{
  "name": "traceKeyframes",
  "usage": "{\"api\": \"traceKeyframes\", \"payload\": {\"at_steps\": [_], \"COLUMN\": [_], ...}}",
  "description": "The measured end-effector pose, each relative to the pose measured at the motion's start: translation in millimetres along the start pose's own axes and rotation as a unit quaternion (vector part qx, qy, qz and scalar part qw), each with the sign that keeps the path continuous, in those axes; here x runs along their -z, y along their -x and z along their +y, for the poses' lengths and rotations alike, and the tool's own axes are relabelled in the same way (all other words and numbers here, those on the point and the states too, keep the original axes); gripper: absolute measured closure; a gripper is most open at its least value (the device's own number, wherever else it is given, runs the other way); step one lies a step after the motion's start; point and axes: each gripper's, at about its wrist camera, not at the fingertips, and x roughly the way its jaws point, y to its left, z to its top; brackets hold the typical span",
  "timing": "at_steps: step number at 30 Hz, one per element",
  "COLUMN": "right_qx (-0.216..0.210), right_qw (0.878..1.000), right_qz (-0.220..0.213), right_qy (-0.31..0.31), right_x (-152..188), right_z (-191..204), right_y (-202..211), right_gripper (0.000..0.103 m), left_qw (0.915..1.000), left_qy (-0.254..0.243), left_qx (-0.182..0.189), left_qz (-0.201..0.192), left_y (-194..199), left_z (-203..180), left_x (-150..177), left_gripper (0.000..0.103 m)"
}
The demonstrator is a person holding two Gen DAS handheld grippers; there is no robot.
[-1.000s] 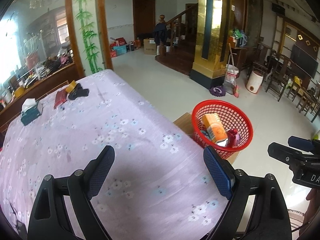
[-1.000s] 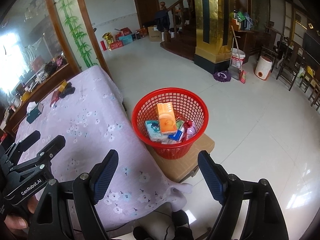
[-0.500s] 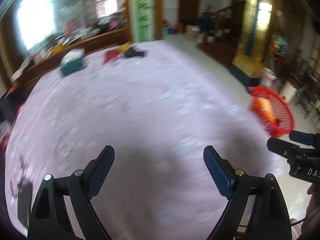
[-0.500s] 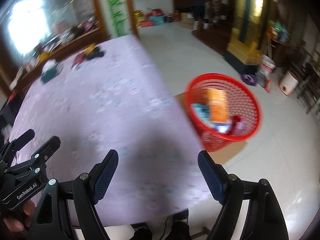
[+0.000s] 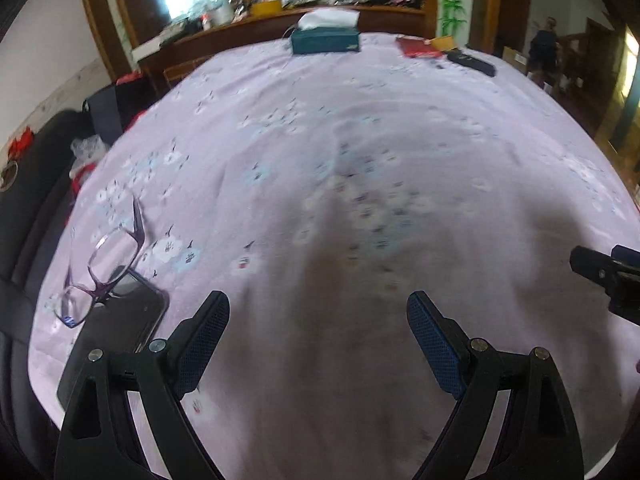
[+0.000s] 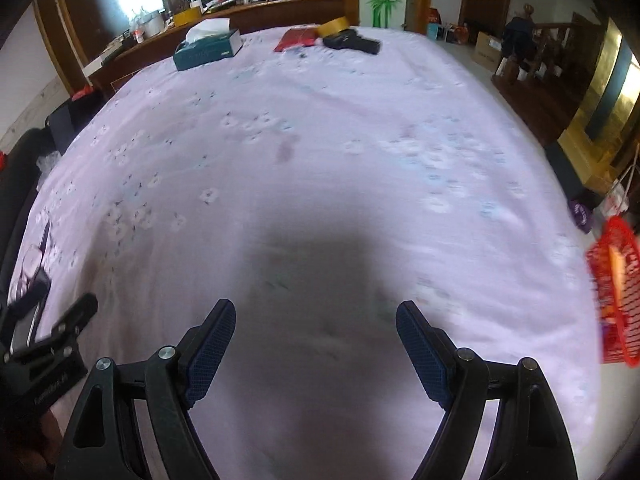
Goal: Collect trash
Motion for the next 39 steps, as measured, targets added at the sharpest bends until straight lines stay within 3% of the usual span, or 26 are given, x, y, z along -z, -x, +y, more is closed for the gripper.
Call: {"api": "traceKeyframes", "payload": {"at_steps": [3, 9, 14, 17, 39], "right_qx": [0.017, 0.048, 0.059, 0.061, 0.058], "right_qw": [1.0, 0.999, 0.997, 0.997, 0.997], "right_qz": [-0.002, -0.011, -0.039, -0.039, -0.053], "right_qy": [-0.007, -0.011, -0.02, -0.023, -0.016], "right_x": [-7, -19, -25, -26, -26], "right_z": [18, 32, 34, 35, 36], "right_y": [-24, -49, -54, -55, -56], "right_gripper": [0.015, 0.0, 0.0, 0.0, 0.0], "left_qw": [0.9999, 0.9998, 0.9996, 0.9993, 0.9987], "left_qy": [0.012, 0.014, 0.014, 0.025, 0.033], "left_qx": [0.003, 0.013, 0.024, 0.024, 0.034], "left_qz": [0.007, 0.004, 0.006, 0.015, 0.019], "left_y": [-13, -27, -37, -41, -44], "left_z": [12, 16, 14, 17, 18], "left_x": [-2, -10, -21, -24, -26], "left_gripper": [0.014, 0.014, 0.009, 0.0, 0.0]}}
